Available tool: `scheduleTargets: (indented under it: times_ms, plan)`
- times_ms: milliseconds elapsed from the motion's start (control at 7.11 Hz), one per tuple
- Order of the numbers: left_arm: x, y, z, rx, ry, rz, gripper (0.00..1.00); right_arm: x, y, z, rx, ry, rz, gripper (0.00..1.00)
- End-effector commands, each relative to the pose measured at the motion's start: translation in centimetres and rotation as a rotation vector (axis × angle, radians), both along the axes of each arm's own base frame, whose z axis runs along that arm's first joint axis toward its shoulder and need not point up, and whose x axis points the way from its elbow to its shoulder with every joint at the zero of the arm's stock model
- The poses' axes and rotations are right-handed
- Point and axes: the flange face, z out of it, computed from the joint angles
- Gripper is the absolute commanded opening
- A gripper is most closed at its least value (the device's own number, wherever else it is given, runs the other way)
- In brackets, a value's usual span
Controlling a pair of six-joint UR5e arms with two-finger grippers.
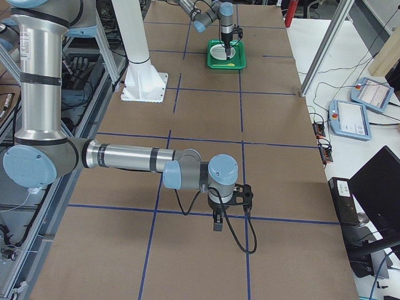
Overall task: Place spoon
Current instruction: 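Open the left gripper and raise it away from the tray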
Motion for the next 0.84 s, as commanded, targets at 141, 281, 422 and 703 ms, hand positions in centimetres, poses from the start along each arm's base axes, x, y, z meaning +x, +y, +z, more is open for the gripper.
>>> scheduleTargets:
  times_ms: [141, 281, 422, 703]
  plan:
    - [-14.9, -1.8, 2.3, 0.070, -0.087, 0.066, 1.00, 0.0, 0.0, 0.0, -0.001, 0.000, 0.000, 1.00]
    - [-20.3, -2.0, 6.2, 0.131, -0.106, 0.155, 1.00, 0.0, 0.0, 0.0, 0.001, 0.000, 0.000, 1.00]
    - [-27.3, -1.1, 10.9, 0.174, -0.131, 0.210, 1.00, 0.0, 0.0, 0.0, -0.001, 0.000, 0.000, 1.00]
    - [-39.4, 2.6, 20.8, 0.188, -0.181, 0.258, 1.00, 0.0, 0.0, 0.0, -0.001, 0.000, 0.000, 1.00]
